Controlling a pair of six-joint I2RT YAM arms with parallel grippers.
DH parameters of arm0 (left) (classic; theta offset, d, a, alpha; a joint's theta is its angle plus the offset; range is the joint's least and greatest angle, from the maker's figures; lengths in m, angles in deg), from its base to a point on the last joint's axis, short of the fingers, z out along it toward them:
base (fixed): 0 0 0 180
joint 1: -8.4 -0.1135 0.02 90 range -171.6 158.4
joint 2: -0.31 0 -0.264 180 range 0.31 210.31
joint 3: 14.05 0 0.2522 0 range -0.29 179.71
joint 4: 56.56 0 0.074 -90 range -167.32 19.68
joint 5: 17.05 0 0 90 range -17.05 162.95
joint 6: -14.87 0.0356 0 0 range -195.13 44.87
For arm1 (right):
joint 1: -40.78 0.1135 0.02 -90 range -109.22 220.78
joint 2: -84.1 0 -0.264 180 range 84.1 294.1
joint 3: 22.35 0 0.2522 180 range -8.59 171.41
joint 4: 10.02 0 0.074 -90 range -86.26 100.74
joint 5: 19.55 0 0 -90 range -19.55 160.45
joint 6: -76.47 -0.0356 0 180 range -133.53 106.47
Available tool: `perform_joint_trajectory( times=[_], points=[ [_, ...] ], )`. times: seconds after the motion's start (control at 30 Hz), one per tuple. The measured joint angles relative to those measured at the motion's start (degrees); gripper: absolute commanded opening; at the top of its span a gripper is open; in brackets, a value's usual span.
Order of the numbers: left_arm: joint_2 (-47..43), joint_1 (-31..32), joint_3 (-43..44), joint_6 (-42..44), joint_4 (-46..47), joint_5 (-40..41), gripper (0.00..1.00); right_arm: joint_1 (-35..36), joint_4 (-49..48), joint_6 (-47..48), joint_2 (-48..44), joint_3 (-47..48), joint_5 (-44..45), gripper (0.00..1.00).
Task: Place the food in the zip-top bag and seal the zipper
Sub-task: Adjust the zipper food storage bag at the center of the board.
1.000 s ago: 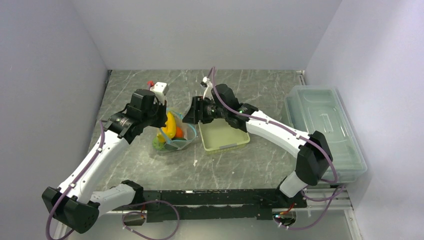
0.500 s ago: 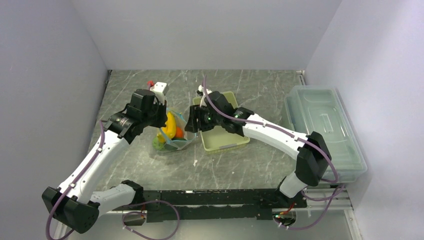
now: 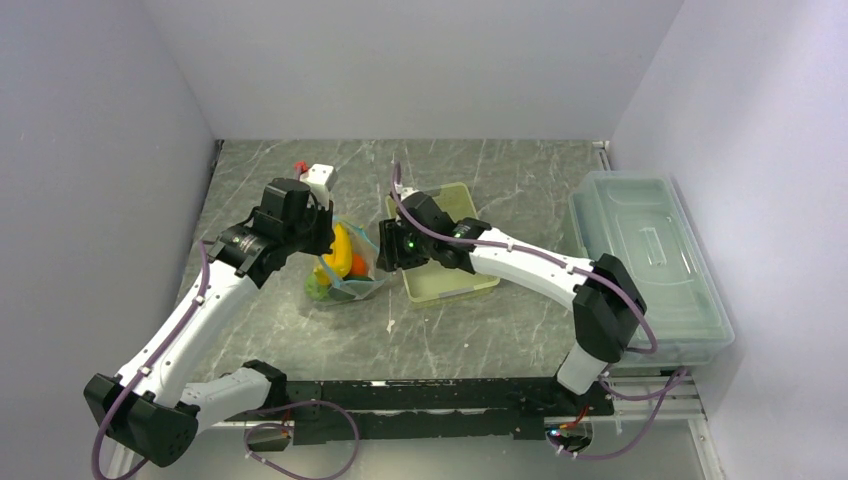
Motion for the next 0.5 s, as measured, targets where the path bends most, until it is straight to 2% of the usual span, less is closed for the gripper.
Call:
perform_joint_trajectory(
  times=[0.07,0.13,0.27,0.5],
  points=[
    [0.0,0.0,0.0,0.0,0.0,0.0,0.00,0.2,0.0,0.0,0.6,0.0,0.0,0.43],
    [0.0,0.0,0.0,-0.1,0.0,0.0,0.00,0.4,0.3,0.2,1.1,0.5,0.0,0.33],
    [0.0,0.0,0.0,-0.2,0.0,0.0,0.00,0.6,1.0,1.2,2.3,3.3,0.0,0.02],
    [0.0,0.0,0.0,-0.4,0.2,0.0,0.03,0.7,2.7,3.2,2.5,8.7,0.0,0.00]
  ],
)
